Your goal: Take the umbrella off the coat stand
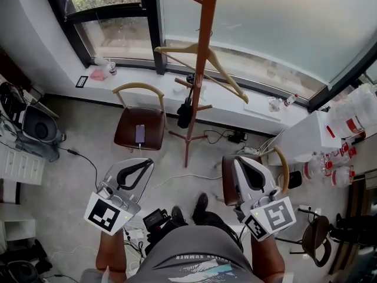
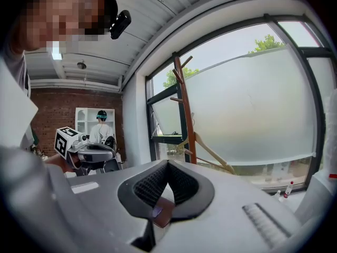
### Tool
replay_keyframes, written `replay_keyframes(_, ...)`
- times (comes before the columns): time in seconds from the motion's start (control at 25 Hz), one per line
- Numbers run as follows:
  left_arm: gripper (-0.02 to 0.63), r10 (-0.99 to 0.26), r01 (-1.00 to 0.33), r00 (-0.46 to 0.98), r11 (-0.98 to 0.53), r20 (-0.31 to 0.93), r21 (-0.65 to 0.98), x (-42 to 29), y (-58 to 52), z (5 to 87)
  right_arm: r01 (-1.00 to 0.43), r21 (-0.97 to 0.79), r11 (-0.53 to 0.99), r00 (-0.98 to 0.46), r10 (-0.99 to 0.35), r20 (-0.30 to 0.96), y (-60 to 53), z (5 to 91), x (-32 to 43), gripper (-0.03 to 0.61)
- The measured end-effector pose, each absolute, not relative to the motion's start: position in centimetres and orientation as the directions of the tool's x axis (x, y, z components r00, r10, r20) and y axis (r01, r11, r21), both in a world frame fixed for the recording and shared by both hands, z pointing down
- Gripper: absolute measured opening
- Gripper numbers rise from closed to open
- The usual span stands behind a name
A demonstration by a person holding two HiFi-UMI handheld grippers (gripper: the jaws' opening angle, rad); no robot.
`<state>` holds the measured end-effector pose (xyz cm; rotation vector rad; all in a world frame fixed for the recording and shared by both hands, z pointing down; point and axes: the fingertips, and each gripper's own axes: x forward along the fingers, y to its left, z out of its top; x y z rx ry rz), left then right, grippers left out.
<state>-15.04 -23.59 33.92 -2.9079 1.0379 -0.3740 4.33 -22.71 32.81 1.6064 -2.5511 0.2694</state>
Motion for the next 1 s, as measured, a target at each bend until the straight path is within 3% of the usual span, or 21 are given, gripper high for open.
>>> replay_keyframes(1.0, 0.002, -0.746, -0.754, 0.605, -0.649, 0.279, -0.102, -7.8, -29.7, 36.7, -0.793, -0.145, 0.592, -0.610, -0.775, 0.165, -32.1, 35.4, 11.2, 0.000)
